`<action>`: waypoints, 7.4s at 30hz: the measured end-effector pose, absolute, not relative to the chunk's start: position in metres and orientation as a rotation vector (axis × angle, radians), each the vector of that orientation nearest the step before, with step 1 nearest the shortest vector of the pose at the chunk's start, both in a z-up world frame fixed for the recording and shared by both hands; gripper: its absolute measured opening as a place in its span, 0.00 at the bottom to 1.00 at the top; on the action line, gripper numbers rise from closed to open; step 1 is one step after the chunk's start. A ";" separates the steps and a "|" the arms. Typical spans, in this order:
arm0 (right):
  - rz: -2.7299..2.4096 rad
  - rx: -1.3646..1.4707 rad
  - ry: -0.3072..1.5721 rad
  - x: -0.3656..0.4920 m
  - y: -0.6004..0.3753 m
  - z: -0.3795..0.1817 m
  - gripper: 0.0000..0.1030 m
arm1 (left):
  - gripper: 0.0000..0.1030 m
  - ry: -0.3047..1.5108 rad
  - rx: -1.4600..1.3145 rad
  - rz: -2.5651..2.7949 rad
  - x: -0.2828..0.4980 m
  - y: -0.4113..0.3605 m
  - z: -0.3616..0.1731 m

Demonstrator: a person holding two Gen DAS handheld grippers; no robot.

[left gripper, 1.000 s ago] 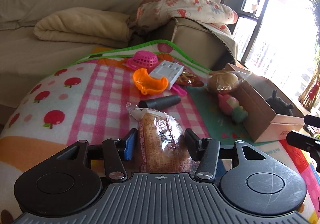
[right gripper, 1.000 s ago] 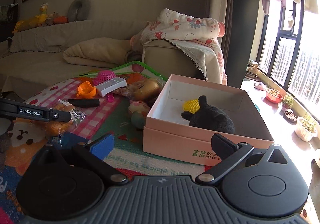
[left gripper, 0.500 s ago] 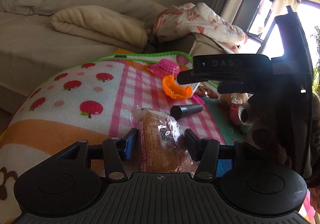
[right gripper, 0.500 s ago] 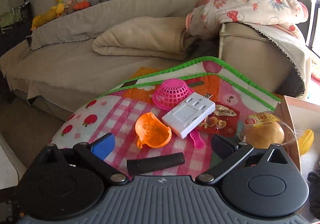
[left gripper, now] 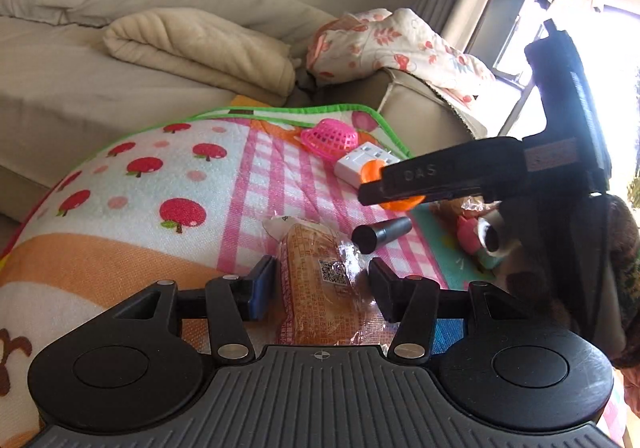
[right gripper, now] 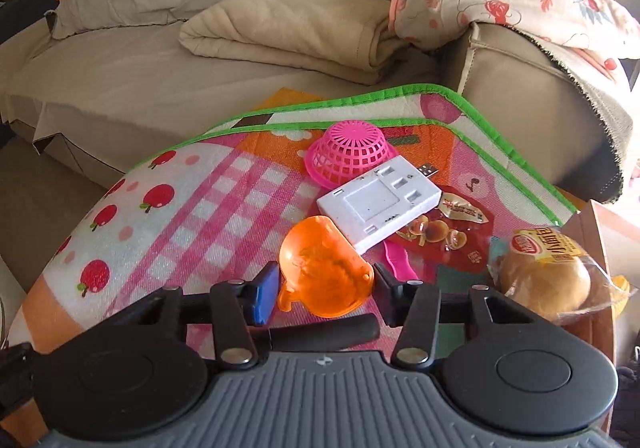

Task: Organize objects
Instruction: 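Grasp the bagged bread roll with the left gripper while the right gripper grasps the orange toy cup, then lower the bread roll into the pink box with left gripper while right drops the cup in, then grasp the bagged round bun with the left gripper while the right gripper grasps the black cylinder, then place the bun into the pink box with the left gripper while the right gripper drops the cylinder in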

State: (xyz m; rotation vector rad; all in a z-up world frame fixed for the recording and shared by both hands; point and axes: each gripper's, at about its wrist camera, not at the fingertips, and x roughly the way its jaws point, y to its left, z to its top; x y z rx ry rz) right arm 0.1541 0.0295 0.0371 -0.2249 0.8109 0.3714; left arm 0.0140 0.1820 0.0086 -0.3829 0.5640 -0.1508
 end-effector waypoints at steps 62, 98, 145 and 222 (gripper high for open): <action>0.069 0.018 0.545 -0.058 -0.242 0.027 0.48 | 0.54 0.685 -0.077 -0.459 0.191 -0.136 0.078; 0.031 -0.008 0.558 0.016 -0.216 0.053 0.91 | 0.53 0.653 -0.242 -0.416 0.051 0.054 0.034; 0.053 -0.107 0.525 -0.012 -0.175 0.013 1.00 | 0.51 0.759 -0.092 -0.294 0.076 0.068 0.040; 0.098 0.023 0.464 -0.063 -0.247 0.038 0.74 | 0.47 0.527 0.185 -0.338 0.162 -0.126 0.087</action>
